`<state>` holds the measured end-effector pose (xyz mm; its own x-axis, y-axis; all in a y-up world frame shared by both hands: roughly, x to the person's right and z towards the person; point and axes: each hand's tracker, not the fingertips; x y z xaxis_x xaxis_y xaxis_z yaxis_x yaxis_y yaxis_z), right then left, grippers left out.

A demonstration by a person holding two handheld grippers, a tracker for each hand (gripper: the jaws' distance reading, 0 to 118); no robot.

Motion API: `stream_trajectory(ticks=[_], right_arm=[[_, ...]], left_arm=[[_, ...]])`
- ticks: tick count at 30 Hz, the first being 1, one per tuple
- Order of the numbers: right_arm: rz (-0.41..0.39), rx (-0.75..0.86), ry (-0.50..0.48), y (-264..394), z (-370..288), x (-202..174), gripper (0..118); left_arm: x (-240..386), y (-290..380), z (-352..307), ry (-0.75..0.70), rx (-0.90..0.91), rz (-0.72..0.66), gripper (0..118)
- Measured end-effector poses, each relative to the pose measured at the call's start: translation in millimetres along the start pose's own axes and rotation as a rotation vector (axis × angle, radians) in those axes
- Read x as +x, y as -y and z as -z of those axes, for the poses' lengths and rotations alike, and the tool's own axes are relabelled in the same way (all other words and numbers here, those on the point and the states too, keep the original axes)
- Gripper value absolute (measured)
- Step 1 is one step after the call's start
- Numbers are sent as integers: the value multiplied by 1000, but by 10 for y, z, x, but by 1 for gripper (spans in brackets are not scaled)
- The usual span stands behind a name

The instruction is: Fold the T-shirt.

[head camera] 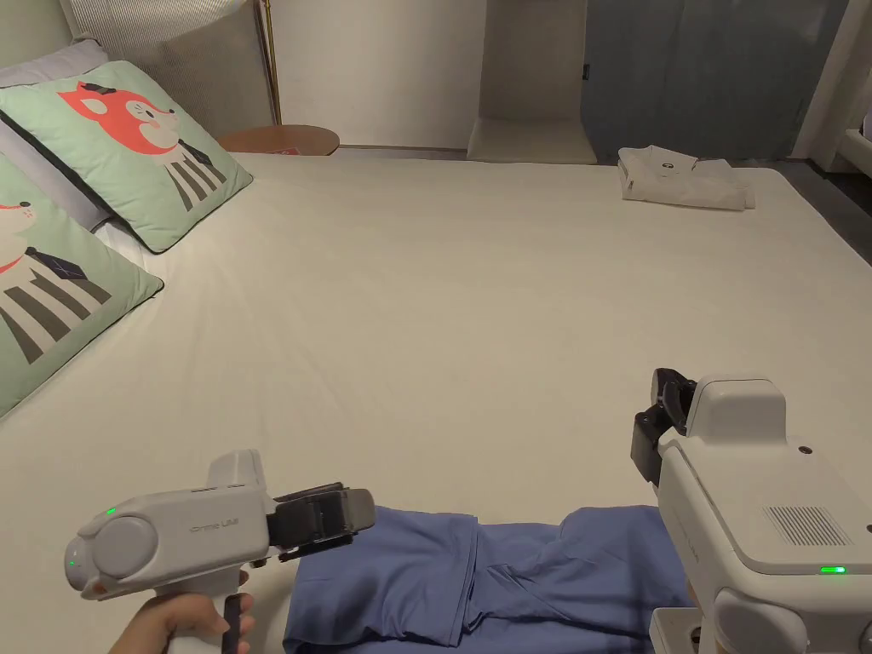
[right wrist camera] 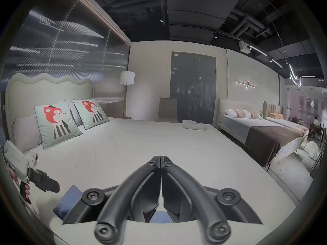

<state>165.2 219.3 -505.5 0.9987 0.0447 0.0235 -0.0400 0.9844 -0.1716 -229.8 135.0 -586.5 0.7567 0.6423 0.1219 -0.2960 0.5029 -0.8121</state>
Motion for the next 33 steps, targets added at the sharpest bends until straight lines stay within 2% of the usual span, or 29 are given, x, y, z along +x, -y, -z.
stream_trajectory(ticks=[4, 6, 10, 12, 14, 16, 21, 26, 30, 31, 33], right_arm=[[-5, -9, -6, 9, 9, -42, 1], [-9, -13, -7, 11, 8, -57, 1], [-10, -19, -4, 17, 5, -71, 1], [-17, -23, -1, 21, 13, -69, 1], [-21, -25, 3, 25, 18, -62, 1], [-18, -28, 6, 48, 45, -27, 1], [-11, -27, 18, 53, 57, 19, 1], [-15, -24, 24, 37, 37, 34, 1], [-9, -19, 22, 19, 31, 44, 1], [-8, -18, 21, 17, 32, 42, 1], [-2, -16, 15, 22, 34, 39, 1]], left_arm=[[-437, -14, 52, 105, -103, -78, 105], [-601, 32, 85, 99, -111, -133, 105], [-805, 142, 194, 184, -162, -259, 102], [-685, 242, 163, 202, -150, -256, 99], [-640, 286, 219, 191, -146, -246, 72], [-593, 304, 291, 157, -163, -216, 52], [-484, 301, 402, 158, -141, -207, 19], [-138, 254, 286, 113, -125, -102, 14], [-352, 88, 57, 39, -114, -32, 14], [-672, -16, 30, 11, -107, -17, 14], [-833, -146, -152, -56, -97, -13, 14]])
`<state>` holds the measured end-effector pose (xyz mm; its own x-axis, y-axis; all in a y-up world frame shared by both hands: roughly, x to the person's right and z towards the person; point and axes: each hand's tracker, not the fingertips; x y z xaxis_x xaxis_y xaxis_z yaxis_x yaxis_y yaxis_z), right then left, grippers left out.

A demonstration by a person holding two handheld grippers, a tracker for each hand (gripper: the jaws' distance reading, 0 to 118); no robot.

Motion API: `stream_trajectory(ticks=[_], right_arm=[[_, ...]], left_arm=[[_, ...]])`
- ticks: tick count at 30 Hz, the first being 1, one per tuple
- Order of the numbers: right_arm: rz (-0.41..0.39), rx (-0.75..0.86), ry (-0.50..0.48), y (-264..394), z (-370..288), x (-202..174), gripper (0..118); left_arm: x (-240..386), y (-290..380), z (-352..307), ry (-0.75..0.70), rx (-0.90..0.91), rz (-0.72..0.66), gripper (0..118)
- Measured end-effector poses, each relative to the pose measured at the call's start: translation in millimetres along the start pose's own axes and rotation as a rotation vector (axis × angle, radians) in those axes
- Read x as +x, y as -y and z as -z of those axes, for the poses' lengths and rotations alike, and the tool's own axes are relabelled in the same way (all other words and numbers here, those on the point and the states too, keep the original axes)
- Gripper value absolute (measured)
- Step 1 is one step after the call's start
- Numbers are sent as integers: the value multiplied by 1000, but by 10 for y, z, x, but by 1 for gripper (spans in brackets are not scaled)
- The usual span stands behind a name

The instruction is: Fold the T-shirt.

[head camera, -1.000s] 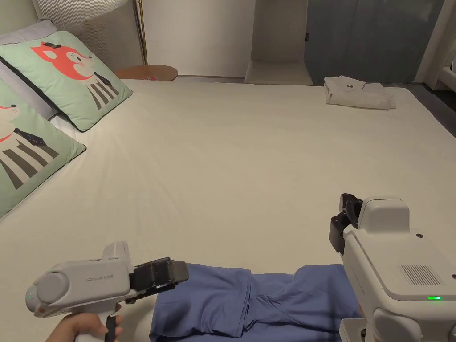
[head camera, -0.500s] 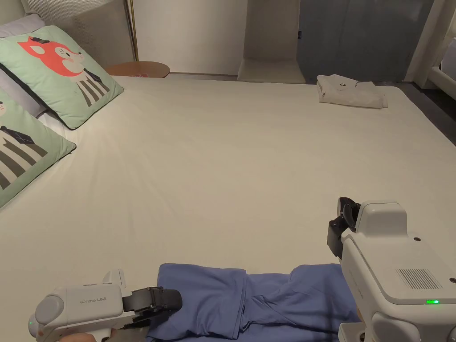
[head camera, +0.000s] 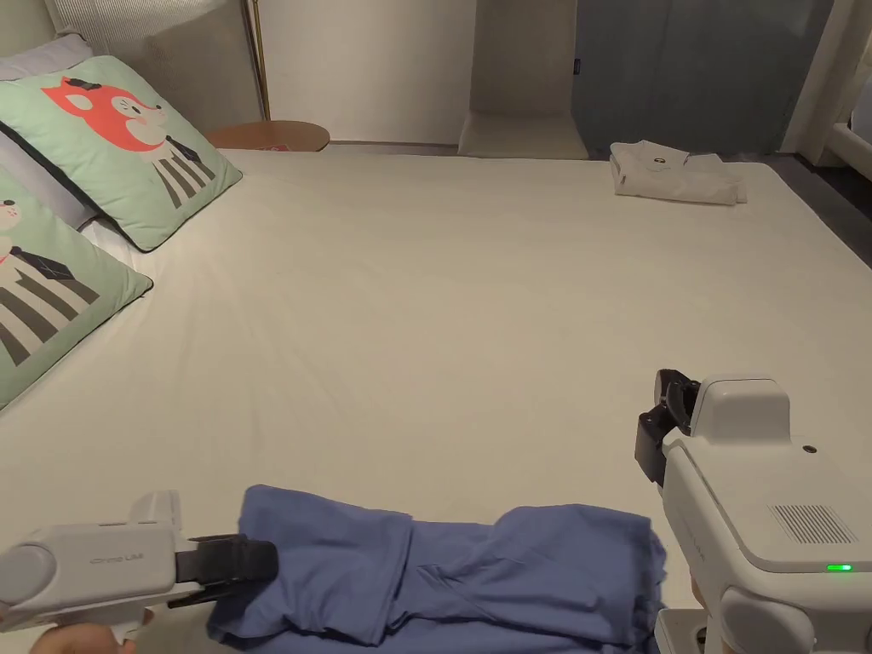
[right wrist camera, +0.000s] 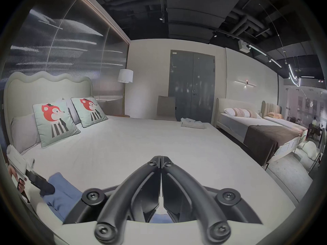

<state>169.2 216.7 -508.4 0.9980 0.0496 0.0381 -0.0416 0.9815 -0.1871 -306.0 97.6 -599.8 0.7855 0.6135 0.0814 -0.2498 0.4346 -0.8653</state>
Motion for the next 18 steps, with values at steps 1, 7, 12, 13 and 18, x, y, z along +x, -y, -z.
stream_trajectory(ticks=[1, 7, 12, 13, 18], right_arm=[[2, 1, -3, 1, -1, -4, 1], [8, 2, -14, 17, -25, -39, 1], [13, -6, -20, 32, -27, -37, 1], [12, -7, -20, 33, -28, -34, 1], [16, -1, -18, 47, -15, 31, 1]], left_arm=[[-35, -37, -82, -25, 1, 7, 14], [106, -96, -386, -195, 26, 82, 14], [732, -16, -170, -302, 7, 184, 14], [858, 3, -118, -323, 9, 214, 14], [1448, 53, 244, -339, 1, 332, 14]])
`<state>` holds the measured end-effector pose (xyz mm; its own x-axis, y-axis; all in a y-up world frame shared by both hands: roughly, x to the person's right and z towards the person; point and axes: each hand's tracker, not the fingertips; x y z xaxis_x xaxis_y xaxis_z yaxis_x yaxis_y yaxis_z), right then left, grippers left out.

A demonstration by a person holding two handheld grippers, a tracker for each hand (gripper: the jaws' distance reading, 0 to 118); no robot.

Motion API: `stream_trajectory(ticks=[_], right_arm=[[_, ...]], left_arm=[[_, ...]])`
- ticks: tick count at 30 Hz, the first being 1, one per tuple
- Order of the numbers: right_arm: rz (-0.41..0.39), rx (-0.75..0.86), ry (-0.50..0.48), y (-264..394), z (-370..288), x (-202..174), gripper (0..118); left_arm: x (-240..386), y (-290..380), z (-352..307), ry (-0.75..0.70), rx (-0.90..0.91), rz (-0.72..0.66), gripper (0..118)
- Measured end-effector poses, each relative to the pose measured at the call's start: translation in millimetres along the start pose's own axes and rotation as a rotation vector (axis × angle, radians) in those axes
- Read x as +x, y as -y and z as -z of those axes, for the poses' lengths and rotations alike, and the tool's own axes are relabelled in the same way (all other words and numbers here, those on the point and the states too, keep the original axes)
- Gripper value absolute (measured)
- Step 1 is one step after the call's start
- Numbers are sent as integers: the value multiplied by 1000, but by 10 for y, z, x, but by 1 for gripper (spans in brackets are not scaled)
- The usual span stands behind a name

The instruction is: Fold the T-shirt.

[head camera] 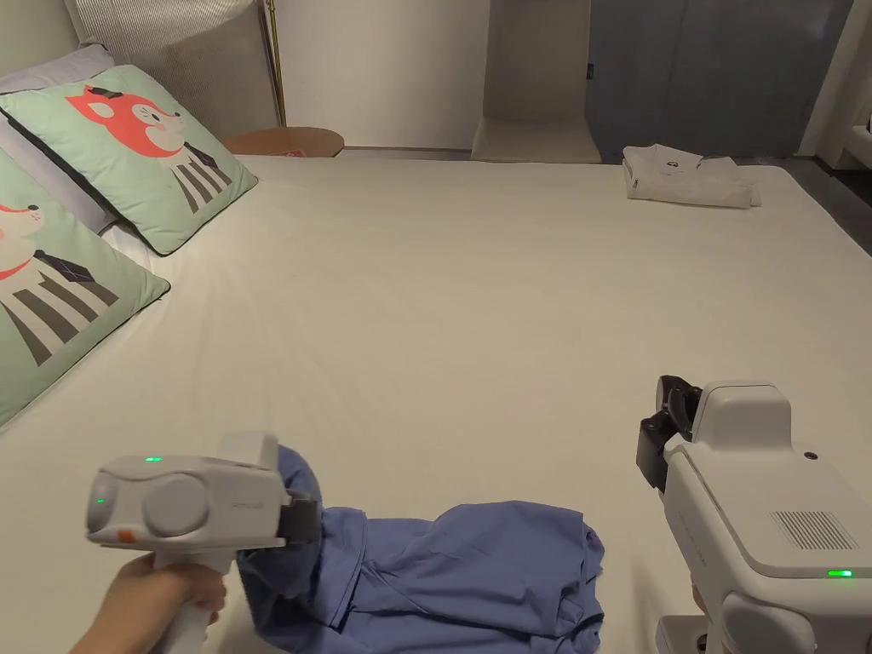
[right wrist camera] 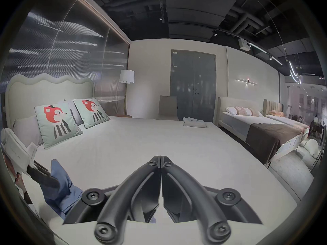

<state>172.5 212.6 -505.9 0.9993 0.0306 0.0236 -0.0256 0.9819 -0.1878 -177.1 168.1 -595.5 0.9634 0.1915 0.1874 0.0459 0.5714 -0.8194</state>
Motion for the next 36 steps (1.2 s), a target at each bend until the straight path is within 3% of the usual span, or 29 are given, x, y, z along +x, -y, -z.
stream_trajectory(ticks=[5, 11, 22, 24, 28, 31, 36], right_arm=[[4, 5, 10, -25, -80, 36, 1], [4, 7, 24, -28, -62, 118, 1], [15, -7, 54, 30, -95, 249, 1], [18, -9, 61, 38, -99, 282, 1], [19, -13, 74, 35, -127, 317, 1], [28, -10, 79, 7, -153, 323, 1], [25, -2, 74, -10, -150, 302, 1]], left_arm=[[611, -51, 105, 37, -1, 114, 14], [1152, -89, 384, 106, -32, 156, 14], [1842, 268, 916, 43, -127, 316, 16], [1867, 274, 868, 84, -115, 299, 28], [1877, 276, 661, 250, -57, 268, 109], [1795, 228, 426, 295, 65, 223, 109], [1474, 204, 119, 232, 356, 137, 108]])
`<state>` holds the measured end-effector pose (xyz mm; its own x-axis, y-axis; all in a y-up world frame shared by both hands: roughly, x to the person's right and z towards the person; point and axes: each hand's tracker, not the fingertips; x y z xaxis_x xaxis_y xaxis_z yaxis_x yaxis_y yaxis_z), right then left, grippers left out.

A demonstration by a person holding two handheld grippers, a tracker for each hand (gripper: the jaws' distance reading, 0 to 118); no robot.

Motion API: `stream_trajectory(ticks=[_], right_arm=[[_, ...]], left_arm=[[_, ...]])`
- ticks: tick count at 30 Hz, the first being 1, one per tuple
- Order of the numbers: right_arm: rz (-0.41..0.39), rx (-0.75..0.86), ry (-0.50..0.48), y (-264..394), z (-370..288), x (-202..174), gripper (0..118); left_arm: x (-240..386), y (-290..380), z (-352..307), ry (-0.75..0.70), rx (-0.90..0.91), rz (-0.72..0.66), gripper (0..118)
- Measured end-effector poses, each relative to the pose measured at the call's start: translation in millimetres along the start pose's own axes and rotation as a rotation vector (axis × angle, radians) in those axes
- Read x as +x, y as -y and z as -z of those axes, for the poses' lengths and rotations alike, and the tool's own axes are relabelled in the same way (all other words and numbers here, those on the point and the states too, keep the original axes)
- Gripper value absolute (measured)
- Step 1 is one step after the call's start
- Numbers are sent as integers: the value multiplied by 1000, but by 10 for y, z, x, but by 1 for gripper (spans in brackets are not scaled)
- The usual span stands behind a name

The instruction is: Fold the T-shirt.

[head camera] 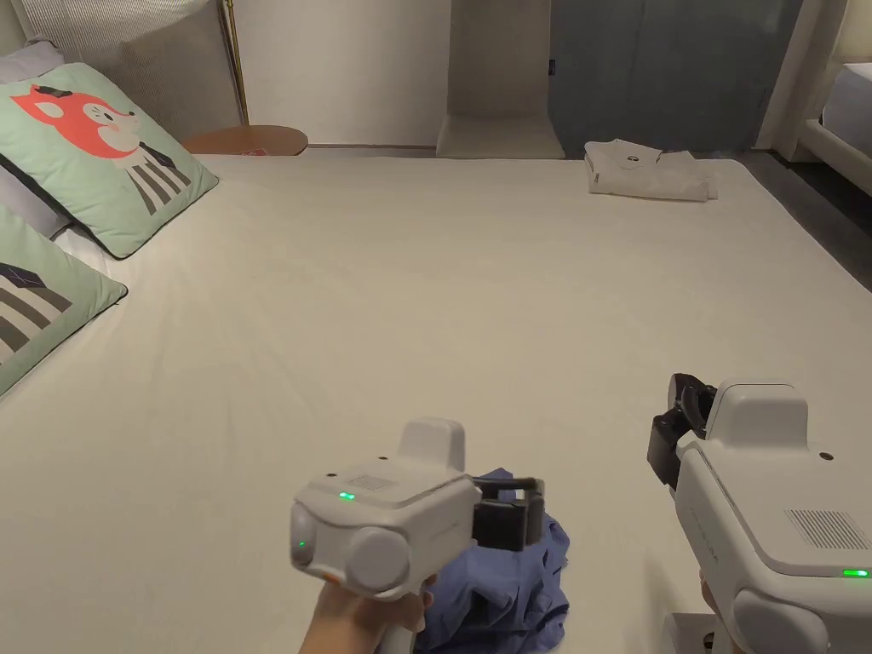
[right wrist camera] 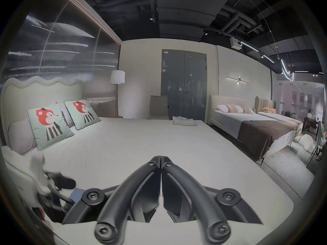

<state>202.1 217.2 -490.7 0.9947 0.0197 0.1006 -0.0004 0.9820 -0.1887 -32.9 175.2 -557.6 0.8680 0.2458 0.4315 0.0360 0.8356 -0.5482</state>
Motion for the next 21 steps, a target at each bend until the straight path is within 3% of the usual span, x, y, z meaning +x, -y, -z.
stream_trajectory(ticks=[3, 5, 7, 14, 21], right_arm=[[3, 2, -7, -22, -22, -29, 1], [2, 4, -11, -19, -13, -40, 1], [2, 4, -15, -7, 6, -45, 1], [-8, -4, -20, 27, 4, -70, 1], [-13, -17, 6, 88, 31, 64, 1]], left_arm=[[-136, -7, -157, -108, 107, 31, 104], [-212, 40, -185, -163, 149, 37, 67], [-258, 116, -179, -229, 175, 55, 4], [-316, 458, 186, -231, 25, 60, 0], [-26, 862, 579, -139, -130, 118, 0]])
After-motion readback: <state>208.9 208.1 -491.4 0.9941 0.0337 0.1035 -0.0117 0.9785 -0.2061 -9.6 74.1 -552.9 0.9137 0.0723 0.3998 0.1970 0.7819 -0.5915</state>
